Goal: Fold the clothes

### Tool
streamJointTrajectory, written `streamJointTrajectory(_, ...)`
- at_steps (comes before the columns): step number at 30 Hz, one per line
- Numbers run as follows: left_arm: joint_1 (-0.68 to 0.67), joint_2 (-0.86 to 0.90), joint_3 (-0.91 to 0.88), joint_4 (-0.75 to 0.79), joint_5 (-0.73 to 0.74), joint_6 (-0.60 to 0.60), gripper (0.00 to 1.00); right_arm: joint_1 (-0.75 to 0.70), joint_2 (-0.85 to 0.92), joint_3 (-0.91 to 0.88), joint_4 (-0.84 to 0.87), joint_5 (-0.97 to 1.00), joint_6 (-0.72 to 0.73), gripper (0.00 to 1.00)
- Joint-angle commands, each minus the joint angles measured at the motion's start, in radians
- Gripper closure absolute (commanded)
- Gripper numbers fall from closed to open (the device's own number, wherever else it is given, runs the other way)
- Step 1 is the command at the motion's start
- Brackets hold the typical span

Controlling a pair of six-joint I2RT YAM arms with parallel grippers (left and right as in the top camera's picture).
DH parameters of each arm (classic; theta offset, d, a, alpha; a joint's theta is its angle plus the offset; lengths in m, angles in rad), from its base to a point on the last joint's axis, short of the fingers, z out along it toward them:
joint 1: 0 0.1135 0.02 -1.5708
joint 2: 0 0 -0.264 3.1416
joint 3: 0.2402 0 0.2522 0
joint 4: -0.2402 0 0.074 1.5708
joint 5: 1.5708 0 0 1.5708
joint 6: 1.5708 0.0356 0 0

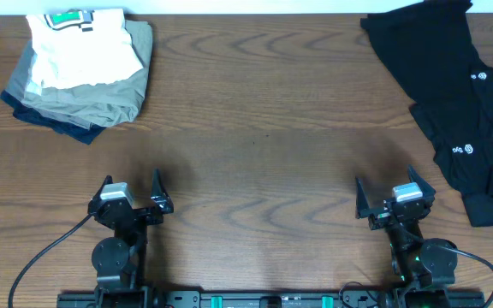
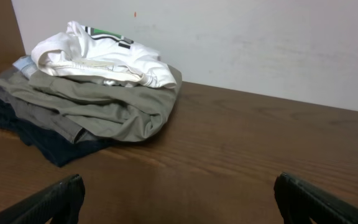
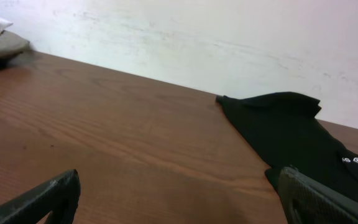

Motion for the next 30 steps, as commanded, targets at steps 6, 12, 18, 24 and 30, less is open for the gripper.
streamJointTrajectory(6,-0.004,-0.006,-0.015,-0.043,-0.019,0.017,0.02,-0.013,-0.006,-0.005,-0.001,0.009,0.01,0.01)
streamJointTrajectory(12,-0.004,-0.006,-0.015,-0.043,-0.018,0.017,0.02,-0.013,-0.006,-0.005,0.0,0.009,0.01,0.01)
streamJointTrajectory(18,-0.004,-0.006,-0.015,-0.043,-0.018,0.017,0.02,-0.013,-0.006,-0.005,-0.001,0.009,0.01,0.01)
streamJointTrajectory(24,-0.004,-0.006,-0.015,-0.043,-0.019,0.017,0.02,-0.013,-0.006,-0.005,0.0,0.009,0.01,0.01)
streamJointTrajectory(30,-0.004,-0.006,-0.015,-0.042,-0.019,0.017,0.02,-0.013,-0.006,-0.004,0.011,0.01,0.01,0.01)
